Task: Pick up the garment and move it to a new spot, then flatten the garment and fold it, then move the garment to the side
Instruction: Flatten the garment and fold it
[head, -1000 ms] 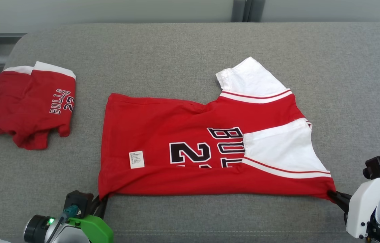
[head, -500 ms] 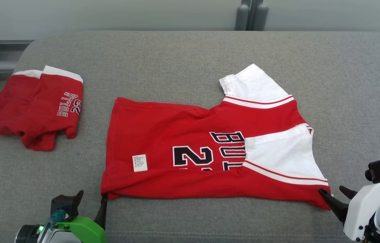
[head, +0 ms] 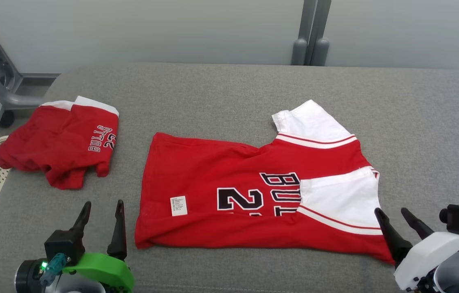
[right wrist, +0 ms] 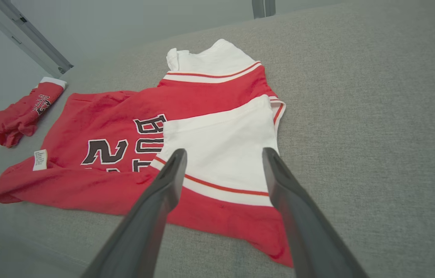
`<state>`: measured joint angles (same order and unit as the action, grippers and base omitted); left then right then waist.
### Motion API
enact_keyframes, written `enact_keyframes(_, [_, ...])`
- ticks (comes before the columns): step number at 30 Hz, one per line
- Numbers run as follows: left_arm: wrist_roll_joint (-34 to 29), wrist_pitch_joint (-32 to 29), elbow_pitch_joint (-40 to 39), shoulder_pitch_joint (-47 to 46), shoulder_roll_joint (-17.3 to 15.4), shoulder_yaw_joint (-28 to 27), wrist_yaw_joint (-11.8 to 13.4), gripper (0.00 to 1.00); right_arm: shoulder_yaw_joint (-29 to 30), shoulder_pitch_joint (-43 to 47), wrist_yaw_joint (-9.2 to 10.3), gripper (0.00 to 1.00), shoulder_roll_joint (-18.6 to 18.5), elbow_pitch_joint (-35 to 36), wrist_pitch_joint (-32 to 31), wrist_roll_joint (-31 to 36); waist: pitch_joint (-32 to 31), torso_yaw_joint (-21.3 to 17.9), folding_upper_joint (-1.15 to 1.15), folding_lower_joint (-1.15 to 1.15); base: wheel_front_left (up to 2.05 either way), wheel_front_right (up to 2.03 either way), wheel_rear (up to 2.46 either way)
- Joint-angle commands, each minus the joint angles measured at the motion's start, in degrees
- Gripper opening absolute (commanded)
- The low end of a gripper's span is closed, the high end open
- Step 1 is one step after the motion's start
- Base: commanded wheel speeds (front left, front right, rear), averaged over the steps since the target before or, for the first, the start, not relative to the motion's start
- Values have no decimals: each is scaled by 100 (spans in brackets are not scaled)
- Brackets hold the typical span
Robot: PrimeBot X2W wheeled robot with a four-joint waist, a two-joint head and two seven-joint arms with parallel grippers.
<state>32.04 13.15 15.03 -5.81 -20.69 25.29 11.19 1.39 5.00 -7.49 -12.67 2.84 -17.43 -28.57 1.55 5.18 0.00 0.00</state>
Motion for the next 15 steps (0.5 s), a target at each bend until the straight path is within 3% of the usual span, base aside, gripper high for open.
enact_keyframes(1, [-81,77,-80,76,20,-44,54,100,-18,5,0,100,87,-78,144,86,-150,6,0,0,0,0,0])
enact_keyframes(9, [-296,208,-453,37,354,-362,-32,100,3,-175,0,100,636,-436,1137,512,-352,-29,0,0,0,0,0])
enact_keyframes(15, [-457,207,-373,137,609,-535,-439,100,117,-176,1,100,805,-679,1690,893,-475,-71,0,0,0,0,0])
